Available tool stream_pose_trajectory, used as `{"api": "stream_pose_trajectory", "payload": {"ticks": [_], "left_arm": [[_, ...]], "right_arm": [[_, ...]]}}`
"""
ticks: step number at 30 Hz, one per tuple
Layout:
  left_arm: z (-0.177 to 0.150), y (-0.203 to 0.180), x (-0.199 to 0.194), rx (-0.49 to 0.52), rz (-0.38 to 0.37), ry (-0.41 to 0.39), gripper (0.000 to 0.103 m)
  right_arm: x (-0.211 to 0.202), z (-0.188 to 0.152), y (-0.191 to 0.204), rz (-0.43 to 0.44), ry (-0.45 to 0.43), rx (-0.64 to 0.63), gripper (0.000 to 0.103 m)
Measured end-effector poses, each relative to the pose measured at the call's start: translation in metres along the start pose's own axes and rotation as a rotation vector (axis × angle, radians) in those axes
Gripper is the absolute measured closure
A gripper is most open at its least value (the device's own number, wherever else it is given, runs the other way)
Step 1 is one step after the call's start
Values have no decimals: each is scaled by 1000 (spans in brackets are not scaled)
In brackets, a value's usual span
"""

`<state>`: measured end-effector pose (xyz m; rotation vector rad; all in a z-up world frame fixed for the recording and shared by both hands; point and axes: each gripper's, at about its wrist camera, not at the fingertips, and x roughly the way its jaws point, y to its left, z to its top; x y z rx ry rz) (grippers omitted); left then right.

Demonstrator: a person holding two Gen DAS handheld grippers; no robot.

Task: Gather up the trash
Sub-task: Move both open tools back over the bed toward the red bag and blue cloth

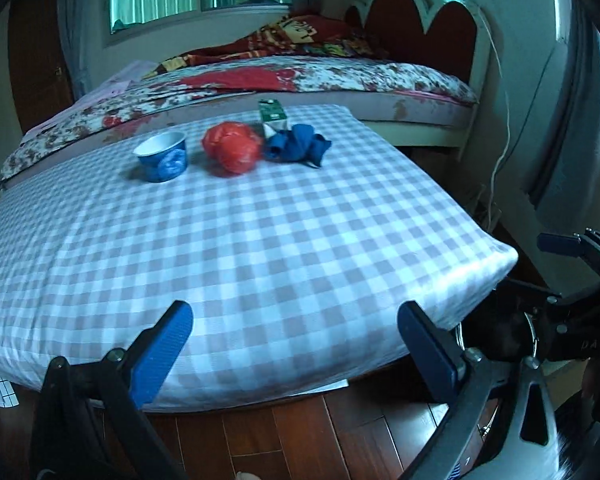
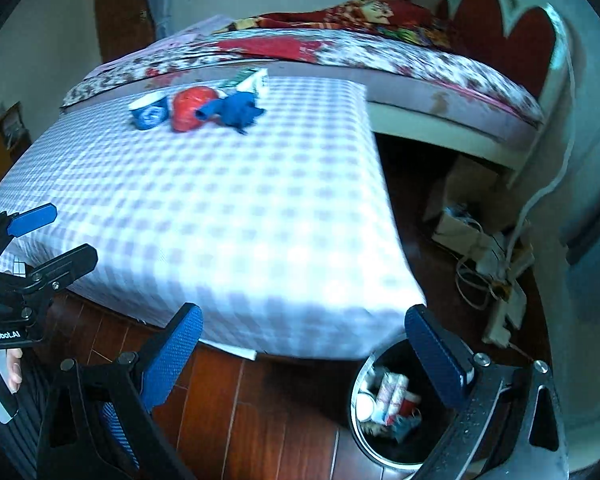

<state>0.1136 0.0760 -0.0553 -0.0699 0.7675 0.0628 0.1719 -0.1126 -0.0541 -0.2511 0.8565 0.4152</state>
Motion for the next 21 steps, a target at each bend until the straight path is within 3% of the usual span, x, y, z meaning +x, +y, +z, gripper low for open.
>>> {"api": "stream_pose_trajectory", "payload": {"ticks": [4, 9, 19, 21], "left_arm": [[5, 36, 5, -46, 43, 2, 1], [15, 72, 18, -84, 90, 7, 1], [52, 107, 64, -126, 133, 12, 2], [60, 109, 77, -129, 117, 22, 6]], "right_arm": [[15, 27, 24, 22, -37, -33, 1], [35, 61, 44, 48, -20, -65, 1], [90, 127, 53, 83, -43, -77, 1], [104, 139, 52, 91, -42, -72, 6]]}}
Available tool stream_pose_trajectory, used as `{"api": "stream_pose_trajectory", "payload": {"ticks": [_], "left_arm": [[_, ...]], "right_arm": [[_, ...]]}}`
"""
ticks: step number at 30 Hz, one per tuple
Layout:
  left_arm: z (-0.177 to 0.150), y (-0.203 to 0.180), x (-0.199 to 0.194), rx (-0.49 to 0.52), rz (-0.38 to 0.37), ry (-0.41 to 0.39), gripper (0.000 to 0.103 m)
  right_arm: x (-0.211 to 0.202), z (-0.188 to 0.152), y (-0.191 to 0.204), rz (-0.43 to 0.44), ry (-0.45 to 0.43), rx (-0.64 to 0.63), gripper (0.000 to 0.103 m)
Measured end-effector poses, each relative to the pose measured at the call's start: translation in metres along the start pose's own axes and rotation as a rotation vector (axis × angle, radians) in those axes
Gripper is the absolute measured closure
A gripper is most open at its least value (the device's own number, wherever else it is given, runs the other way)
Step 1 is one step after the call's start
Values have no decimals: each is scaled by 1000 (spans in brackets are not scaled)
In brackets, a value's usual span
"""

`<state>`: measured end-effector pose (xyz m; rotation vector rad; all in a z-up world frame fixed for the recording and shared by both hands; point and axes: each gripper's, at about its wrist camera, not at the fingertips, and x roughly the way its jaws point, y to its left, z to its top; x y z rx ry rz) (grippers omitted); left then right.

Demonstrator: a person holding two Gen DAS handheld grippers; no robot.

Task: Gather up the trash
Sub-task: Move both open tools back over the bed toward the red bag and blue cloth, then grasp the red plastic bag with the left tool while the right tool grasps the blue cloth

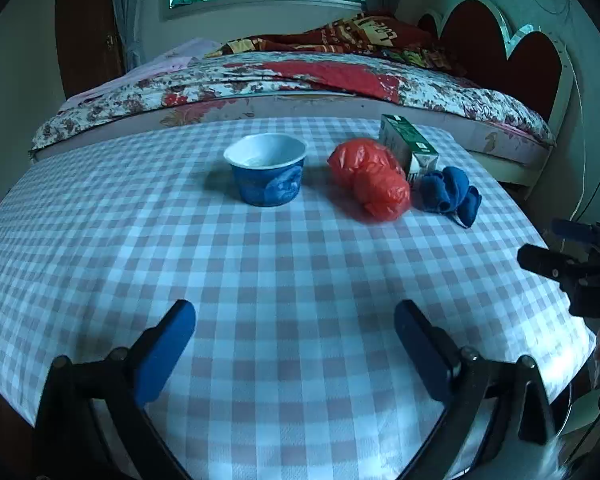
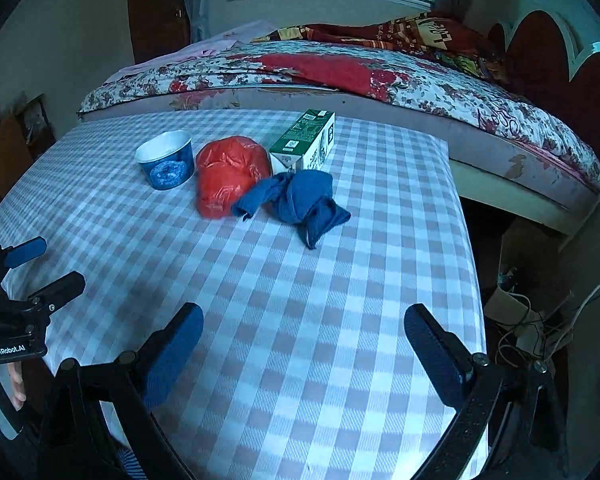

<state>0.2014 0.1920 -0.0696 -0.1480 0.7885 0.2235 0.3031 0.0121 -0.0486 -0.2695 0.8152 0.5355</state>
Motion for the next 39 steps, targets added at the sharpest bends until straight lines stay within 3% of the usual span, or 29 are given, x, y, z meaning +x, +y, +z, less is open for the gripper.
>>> {"api": "stream_pose_trajectory", "payload": {"ticks": [4, 6, 13, 16, 18, 23, 32, 39], "left_arm": [[15, -3, 24, 10, -17, 20, 9], [22, -4, 32, 14, -28, 25, 9], [37, -14, 50, 28, -43, 32, 10], [40, -17, 54, 32, -57, 37, 18], [42, -19, 56, 28, -69, 42, 18], [43, -31, 59, 36, -75, 41, 18], [50, -57, 65, 47, -100, 35, 18], [65, -68, 86, -2, -114, 68, 18]], "right_arm": [[33, 23, -6, 17, 14, 13, 13], [48, 33, -11, 24, 12, 28, 22], [82, 54, -18, 48, 15, 56, 29], [92, 60, -17, 67, 24, 53, 36], [94, 60, -15, 85, 26, 39, 53], [87, 52, -17, 49, 16, 6, 64], [70, 44, -53, -45, -9, 59, 65], [79, 49, -72, -56, -13, 101, 65]]}}
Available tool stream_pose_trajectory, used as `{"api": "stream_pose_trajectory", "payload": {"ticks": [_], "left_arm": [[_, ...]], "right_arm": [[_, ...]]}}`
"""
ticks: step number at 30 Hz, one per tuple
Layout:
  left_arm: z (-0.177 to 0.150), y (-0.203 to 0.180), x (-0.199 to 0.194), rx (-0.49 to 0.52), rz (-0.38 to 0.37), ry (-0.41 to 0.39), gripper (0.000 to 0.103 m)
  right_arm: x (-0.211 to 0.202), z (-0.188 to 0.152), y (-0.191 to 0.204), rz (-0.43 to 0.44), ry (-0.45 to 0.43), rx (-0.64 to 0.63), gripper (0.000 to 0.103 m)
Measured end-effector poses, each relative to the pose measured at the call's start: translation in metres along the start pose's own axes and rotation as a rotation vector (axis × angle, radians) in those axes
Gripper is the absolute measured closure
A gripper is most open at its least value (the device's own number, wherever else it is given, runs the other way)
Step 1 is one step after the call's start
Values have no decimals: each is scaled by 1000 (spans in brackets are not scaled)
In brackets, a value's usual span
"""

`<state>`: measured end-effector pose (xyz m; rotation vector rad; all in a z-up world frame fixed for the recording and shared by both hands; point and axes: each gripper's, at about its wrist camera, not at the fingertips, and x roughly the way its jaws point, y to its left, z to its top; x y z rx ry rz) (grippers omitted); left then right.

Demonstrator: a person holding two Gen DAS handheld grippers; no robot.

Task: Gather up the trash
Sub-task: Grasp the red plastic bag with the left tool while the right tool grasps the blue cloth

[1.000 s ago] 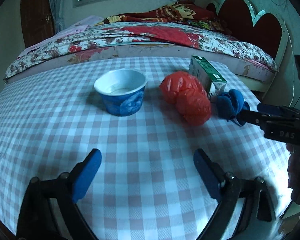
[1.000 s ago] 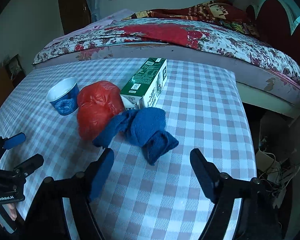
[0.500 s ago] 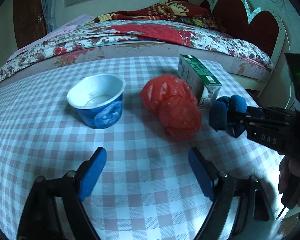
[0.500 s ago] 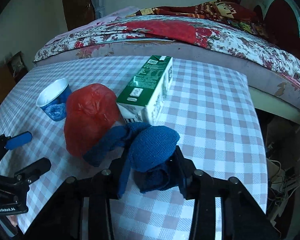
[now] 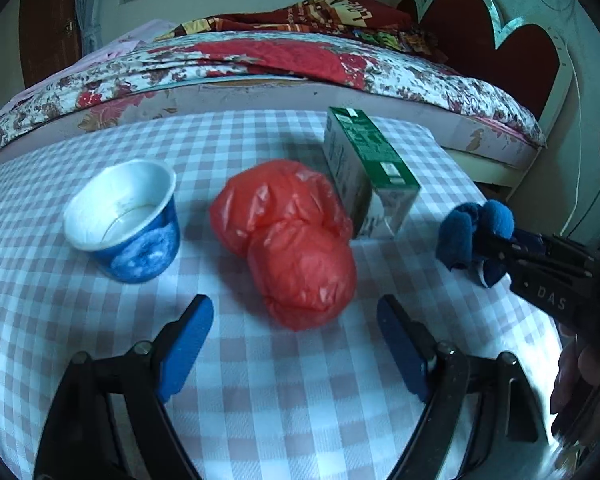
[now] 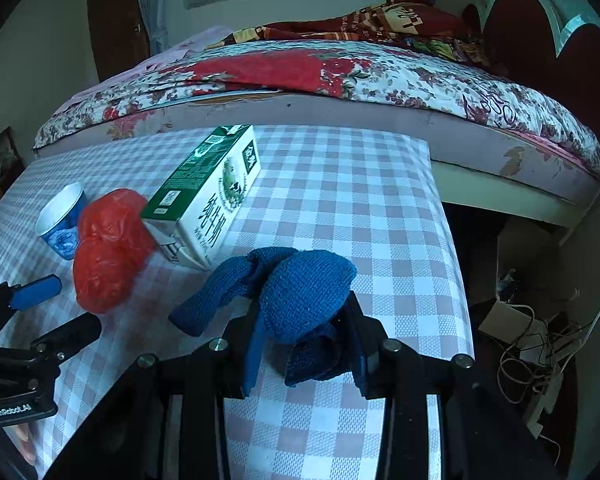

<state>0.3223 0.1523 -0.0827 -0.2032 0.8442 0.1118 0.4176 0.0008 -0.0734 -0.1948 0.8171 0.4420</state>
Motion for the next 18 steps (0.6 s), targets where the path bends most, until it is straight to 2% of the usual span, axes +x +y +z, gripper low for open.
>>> {"api": "stream_pose_trajectory", "payload": {"ticks": [6, 18], "left_arm": [[18, 3, 12, -25, 2, -10, 19], [25, 7, 41, -23, 23, 44, 30]], "right_arm": [[4, 1, -7, 11, -14, 12, 65], [10, 4, -9, 24, -13, 29, 65]]}}
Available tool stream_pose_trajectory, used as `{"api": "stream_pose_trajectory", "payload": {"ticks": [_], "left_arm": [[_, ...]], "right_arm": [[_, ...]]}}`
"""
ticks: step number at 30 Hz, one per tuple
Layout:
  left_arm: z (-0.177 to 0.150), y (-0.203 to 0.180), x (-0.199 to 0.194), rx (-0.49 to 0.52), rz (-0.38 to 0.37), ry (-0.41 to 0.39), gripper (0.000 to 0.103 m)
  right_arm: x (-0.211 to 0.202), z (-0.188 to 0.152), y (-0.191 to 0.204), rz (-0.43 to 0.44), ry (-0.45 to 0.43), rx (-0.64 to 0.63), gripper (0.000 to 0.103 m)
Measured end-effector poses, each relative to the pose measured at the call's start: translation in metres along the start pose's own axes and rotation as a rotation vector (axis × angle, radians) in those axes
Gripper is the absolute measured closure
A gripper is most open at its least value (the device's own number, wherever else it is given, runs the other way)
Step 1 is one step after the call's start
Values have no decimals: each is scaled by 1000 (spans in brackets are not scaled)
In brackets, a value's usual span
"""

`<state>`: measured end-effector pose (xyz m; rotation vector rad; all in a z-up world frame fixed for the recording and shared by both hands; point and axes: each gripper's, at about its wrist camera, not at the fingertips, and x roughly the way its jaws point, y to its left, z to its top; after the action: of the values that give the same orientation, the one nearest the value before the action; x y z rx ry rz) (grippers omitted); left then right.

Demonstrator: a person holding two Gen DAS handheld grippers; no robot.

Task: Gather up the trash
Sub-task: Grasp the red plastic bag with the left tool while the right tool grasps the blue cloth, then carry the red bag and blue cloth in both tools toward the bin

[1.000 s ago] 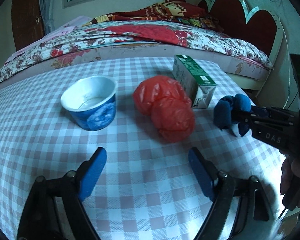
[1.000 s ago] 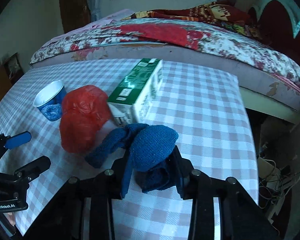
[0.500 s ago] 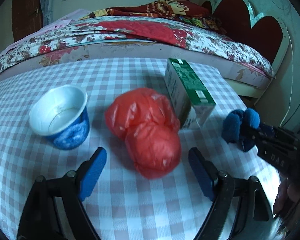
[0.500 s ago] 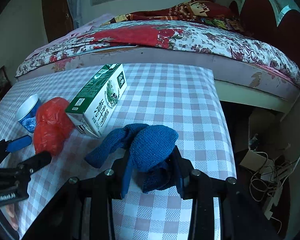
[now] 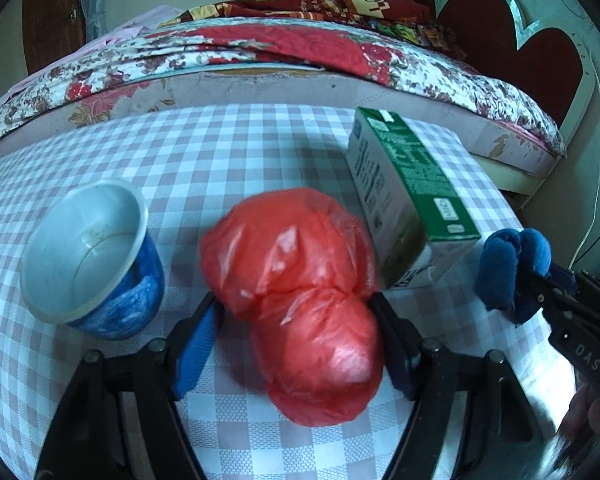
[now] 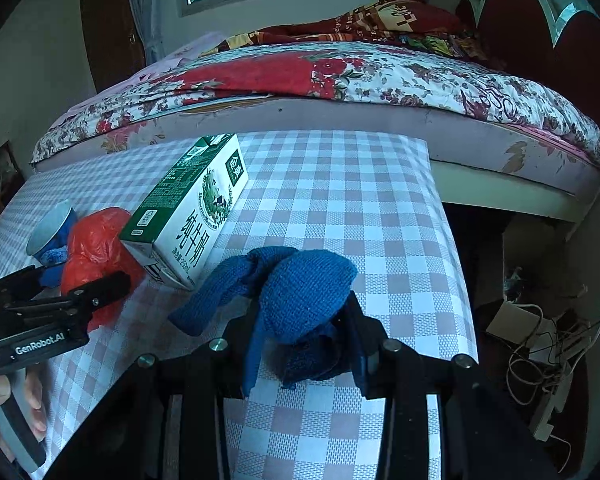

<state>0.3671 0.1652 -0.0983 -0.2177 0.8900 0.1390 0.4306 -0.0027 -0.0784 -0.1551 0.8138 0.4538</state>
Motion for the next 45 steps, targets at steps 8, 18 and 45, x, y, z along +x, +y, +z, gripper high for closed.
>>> {"api": "stream_pose_trajectory", "payload": {"ticks": [8, 18, 45], "left_arm": [[-1, 5, -4, 31, -25, -4, 66], [-32, 8, -50, 73, -5, -57, 69], [-143, -18, -202, 120, -32, -173, 69]], "right_arm": [[-5, -2, 2, 16, 4, 5, 67], [-42, -13, 24, 27, -40, -26, 67], [-230, -120, 53, 49, -163, -14, 67]]}}
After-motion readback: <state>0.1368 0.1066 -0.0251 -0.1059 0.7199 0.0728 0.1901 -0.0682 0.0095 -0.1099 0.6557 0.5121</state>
